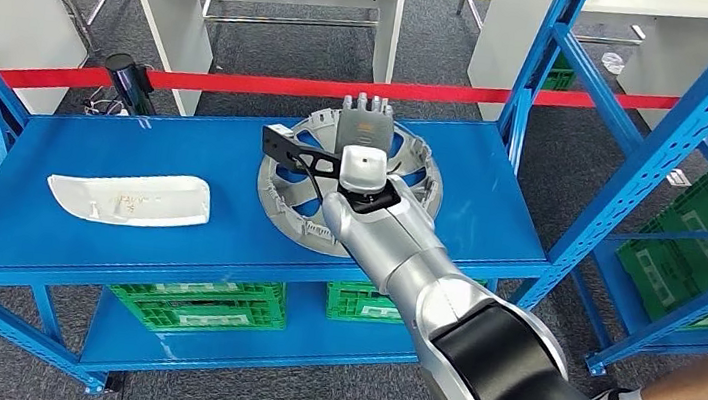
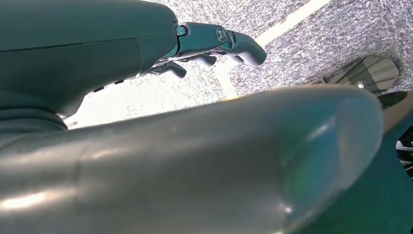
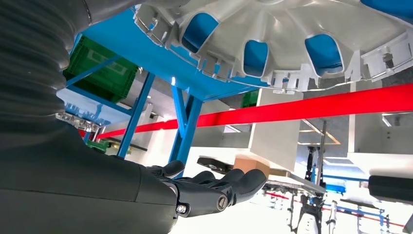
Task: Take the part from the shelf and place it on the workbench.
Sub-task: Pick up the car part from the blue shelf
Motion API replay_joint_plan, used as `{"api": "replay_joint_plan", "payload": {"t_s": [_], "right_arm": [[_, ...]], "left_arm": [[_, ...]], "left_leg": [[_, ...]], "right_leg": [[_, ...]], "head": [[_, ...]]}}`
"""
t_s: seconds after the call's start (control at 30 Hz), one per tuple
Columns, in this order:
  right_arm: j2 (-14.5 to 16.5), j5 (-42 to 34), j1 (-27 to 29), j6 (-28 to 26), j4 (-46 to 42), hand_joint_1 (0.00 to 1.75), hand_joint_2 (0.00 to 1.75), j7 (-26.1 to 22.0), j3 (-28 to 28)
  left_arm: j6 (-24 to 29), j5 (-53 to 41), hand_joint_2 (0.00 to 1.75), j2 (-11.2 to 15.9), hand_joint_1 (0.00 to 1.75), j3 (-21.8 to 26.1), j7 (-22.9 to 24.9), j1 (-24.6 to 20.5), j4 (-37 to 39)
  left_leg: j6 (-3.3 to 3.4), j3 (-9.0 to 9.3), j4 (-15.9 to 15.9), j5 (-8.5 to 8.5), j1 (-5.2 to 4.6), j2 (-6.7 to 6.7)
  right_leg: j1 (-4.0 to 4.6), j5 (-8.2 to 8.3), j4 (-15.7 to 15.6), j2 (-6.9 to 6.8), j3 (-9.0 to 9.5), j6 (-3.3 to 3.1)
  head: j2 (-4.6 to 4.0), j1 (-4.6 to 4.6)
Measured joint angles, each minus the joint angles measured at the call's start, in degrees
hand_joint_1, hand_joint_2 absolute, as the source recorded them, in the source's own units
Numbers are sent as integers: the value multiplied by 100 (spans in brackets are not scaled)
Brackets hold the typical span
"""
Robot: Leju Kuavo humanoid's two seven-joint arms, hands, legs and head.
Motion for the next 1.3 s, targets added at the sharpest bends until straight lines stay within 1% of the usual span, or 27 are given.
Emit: {"api": "replay_joint_plan", "payload": {"t_s": [0.13,0.27,0.5,0.73,1.07,1.2,1.3], "right_arm": [[2,9,38,1,-104,0,175,-3,57],[0,41,200,84,-454,0,175,-5,190],[-23,110,652,353,-1454,0,175,-4,534],[-84,69,896,514,-2267,0,175,14,814],[-133,-98,1086,580,-2666,0,175,156,922],[-182,-202,1320,561,-2824,0,175,304,922],[-259,-292,1507,507,-2880,0,175,327,920]], "left_arm": [[0,15,0,-1,0,0,-13,2,1],[0,40,0,-9,0,0,-16,3,4],[0,74,0,-22,0,3,-27,12,9],[0,106,0,-30,0,24,-30,15,11],[0,86,0,-41,0,33,-25,15,17],[0,62,0,-49,0,33,-22,14,17],[0,52,0,-54,0,33,-17,11,17]], "left_leg": [[0,0,0,0,0,-1],[-1,0,0,-1,0,0],[-2,-2,-1,-2,0,1],[-2,-2,-1,-2,0,0],[-2,-2,-1,-2,0,0],[-2,-2,-1,-2,0,0],[-2,-2,-1,-3,0,0]], "right_leg": [[0,0,0,0,0,0],[0,0,0,0,-1,0],[0,-2,0,1,-4,-3],[0,-3,-1,0,-4,-3],[0,-3,-1,0,-4,-4],[0,-4,-1,0,-4,-5],[0,-5,-1,0,-4,-6]], "head": [[0,0],[0,0],[0,0],[0,0],[0,0],[0,0],[0,0]]}}
